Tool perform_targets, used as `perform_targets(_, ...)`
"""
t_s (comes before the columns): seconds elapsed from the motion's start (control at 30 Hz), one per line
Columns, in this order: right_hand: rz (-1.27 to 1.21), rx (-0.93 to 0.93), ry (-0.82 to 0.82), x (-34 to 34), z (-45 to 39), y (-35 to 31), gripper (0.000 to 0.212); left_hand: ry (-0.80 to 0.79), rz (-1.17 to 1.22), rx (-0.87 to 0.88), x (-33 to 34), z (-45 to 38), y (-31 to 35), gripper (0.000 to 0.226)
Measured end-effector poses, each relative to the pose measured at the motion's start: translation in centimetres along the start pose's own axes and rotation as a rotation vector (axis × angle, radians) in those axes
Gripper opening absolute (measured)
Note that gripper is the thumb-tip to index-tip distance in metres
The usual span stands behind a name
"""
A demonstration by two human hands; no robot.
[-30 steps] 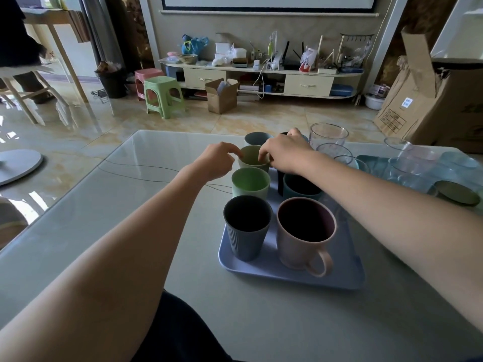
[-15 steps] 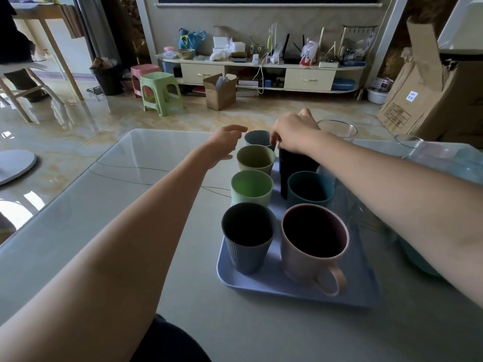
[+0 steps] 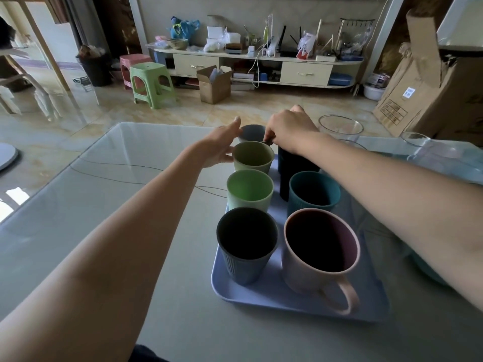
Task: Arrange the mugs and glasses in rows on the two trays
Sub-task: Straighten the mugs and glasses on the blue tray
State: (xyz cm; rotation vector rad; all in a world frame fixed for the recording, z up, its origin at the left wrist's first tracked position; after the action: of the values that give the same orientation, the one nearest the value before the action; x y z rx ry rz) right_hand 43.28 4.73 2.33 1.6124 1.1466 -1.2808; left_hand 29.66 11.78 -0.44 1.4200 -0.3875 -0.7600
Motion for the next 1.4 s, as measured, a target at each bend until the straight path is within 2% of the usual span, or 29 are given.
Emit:
perform_targets(1.0, 0.037, -0.042, -0.015, 0.2, -0.6, 0.1, 0.022, 0.129, -0.054, 0.035, 0.4, 0.2, -0.1, 0.049)
perform_targets(1.2, -0.064, -0.018, 0.032, -0.9, 0.4, 1.4, 0.027, 0.181, -0.09, 0.084, -0.3, 0.8, 0.7, 0.043)
perform_targets(1.4, -0.06, -0.094, 0.052, -3.8, 4.9, 2.6, 0.03, 0.277, -0.288, 0.245, 0.4, 2.8, 2.3, 0.034)
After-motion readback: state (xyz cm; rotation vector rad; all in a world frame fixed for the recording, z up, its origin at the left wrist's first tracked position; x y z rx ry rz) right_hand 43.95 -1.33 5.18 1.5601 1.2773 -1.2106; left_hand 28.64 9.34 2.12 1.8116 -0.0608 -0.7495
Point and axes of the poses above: each hand's wrist, its own z-axis away from the middle knuckle, its own x-axis out of the palm, y = z × x, the point moved 1 cm from there along -z, towards the middle knuckle, and after that the axes turned 7 degrees about x, right-handed, at the moved point
